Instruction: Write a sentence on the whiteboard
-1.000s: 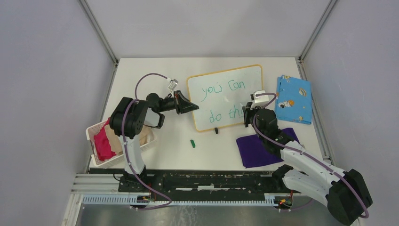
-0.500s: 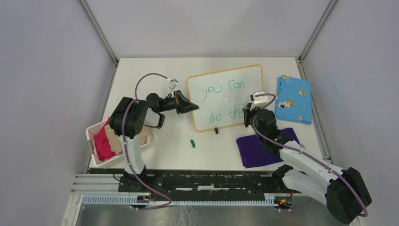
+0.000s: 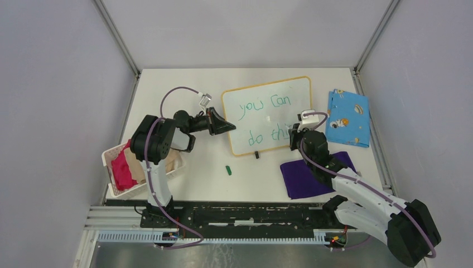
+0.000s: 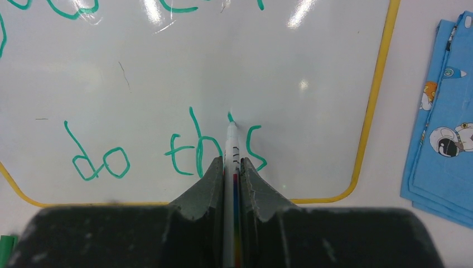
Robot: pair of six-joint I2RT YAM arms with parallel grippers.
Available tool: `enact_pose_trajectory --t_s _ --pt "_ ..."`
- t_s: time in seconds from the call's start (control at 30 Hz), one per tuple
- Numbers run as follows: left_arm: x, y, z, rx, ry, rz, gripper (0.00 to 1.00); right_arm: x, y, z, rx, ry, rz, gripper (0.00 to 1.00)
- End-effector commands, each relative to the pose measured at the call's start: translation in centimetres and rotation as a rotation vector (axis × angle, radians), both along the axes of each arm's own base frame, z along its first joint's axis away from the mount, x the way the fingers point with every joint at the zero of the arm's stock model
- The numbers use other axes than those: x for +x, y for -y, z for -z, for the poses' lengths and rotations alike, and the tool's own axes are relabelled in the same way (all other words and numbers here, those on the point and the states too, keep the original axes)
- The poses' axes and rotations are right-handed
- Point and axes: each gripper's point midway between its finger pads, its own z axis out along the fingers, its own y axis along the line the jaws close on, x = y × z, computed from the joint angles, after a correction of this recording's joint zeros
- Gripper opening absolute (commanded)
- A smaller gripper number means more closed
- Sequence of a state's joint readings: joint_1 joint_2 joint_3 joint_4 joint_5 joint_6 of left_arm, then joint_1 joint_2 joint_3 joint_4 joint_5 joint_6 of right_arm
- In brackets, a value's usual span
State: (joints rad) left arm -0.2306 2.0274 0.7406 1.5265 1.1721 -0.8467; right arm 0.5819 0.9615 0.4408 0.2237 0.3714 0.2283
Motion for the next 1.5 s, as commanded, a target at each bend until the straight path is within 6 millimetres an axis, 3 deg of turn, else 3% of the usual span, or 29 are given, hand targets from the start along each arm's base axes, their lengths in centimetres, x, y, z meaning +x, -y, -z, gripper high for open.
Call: enact_pose_trajectory --t_s 0.0,0.2,0.3,0.57,0.77,1.0,1.47 --pt "-1.0 0.5 0.4 0.002 -0.016 0.059 0.02 0.0 0.5 -0.9 0.028 0.023 0.022 0.00" --pt "-1.0 0.5 0.4 0.002 -0.016 0.059 0.02 -0.8 0.6 -4.7 0.092 0.104 0.001 0.00" --pt "-1.1 0.5 0.5 0.003 -0.018 0.059 0.02 -1.3 1.4 -5.4 0.088 0.119 0.024 0.00" --pt "-1.1 0.4 0.4 0.003 -0.014 0.059 0.02 -3.7 5.3 -2.0 0.081 0.102 0.158 0.00" --pt "-1.0 0.5 0.5 0.002 -0.015 0.058 0.02 -4.8 5.8 0.6 0.100 0.087 0.163 0.00" --pt "-1.1 0.4 0.5 0.003 -0.015 0.057 0.02 -4.1 4.5 0.3 0.159 0.098 0.123 0.00" --pt "-1.0 0.4 0.5 0.002 -0.018 0.053 0.02 -2.6 4.5 0.9 0.203 0.057 0.139 0.00"
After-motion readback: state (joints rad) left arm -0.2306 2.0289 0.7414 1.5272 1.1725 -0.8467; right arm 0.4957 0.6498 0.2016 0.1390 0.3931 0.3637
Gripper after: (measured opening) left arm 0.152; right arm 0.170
